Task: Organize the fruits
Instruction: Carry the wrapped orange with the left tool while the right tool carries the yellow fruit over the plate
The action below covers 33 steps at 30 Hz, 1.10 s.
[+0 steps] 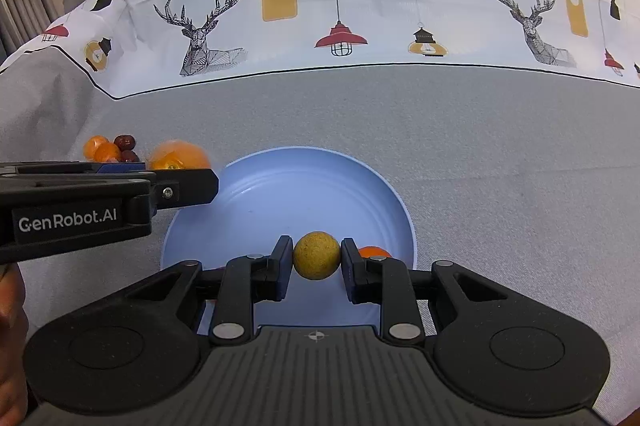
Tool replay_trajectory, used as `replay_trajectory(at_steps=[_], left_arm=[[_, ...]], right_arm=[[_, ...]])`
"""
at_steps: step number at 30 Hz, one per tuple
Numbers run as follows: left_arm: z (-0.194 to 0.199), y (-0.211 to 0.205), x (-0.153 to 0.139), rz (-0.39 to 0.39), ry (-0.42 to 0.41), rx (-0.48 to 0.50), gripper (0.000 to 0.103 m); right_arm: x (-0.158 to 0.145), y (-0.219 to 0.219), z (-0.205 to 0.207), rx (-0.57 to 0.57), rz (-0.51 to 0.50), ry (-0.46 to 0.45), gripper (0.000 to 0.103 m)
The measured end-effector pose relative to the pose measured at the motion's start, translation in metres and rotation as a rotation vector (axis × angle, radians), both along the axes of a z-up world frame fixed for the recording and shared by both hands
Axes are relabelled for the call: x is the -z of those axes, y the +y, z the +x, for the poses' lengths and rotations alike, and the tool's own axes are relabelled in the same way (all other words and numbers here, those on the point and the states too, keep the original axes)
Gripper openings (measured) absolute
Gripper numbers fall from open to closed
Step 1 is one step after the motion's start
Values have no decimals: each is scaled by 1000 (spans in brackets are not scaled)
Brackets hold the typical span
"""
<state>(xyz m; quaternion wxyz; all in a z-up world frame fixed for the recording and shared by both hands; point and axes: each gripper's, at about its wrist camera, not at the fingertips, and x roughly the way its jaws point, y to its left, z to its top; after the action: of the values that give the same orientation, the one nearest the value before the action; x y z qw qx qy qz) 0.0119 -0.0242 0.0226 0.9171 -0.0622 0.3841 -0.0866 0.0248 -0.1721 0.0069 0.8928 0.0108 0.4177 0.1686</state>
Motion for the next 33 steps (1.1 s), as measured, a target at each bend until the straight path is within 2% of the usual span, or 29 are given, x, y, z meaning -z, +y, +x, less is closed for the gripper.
replay_trajectory(at_steps=[33], left_arm=[[0,1,-2,-19,-8,-10,40]], right_arm=[[0,1,-1,-12,-3,-9,27]])
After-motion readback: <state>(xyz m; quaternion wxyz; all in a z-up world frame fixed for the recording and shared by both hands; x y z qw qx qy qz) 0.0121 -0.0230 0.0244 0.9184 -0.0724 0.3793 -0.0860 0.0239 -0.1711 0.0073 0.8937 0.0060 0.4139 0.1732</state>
